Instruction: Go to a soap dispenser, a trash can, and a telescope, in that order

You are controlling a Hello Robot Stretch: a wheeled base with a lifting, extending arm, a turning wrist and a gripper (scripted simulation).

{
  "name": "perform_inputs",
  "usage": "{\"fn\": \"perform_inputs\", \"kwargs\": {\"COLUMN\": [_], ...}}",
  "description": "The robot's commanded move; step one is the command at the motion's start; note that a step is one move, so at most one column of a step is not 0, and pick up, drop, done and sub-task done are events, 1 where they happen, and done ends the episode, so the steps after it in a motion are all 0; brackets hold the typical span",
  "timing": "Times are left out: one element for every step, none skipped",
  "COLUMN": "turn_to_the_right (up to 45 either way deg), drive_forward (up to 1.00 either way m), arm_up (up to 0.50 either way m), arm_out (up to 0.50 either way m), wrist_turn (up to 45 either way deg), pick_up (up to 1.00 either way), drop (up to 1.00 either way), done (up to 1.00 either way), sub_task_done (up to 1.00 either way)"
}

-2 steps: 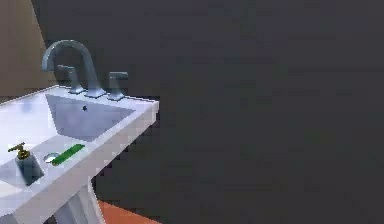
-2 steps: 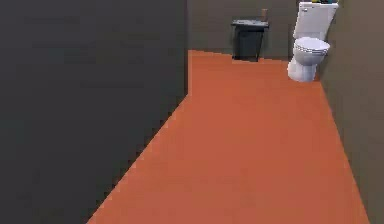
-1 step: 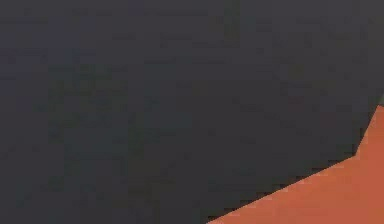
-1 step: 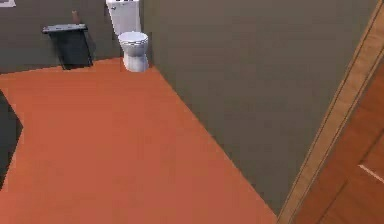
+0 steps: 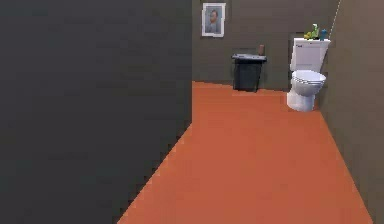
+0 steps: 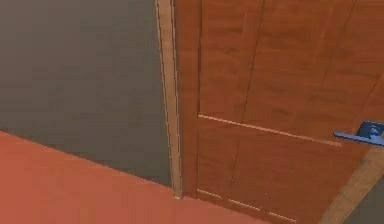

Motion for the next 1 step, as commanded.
{"fn": "perform_inputs", "kwargs": {"turn_to_the_right": [18.0], "drive_forward": [0.0], "arm_up": [0.0], "arm_out": [0.0], "wrist_turn": [0.0], "pick_up": [0.0], "drop": [0.0], "done": [0.0], "sub_task_done": [0.0]}}
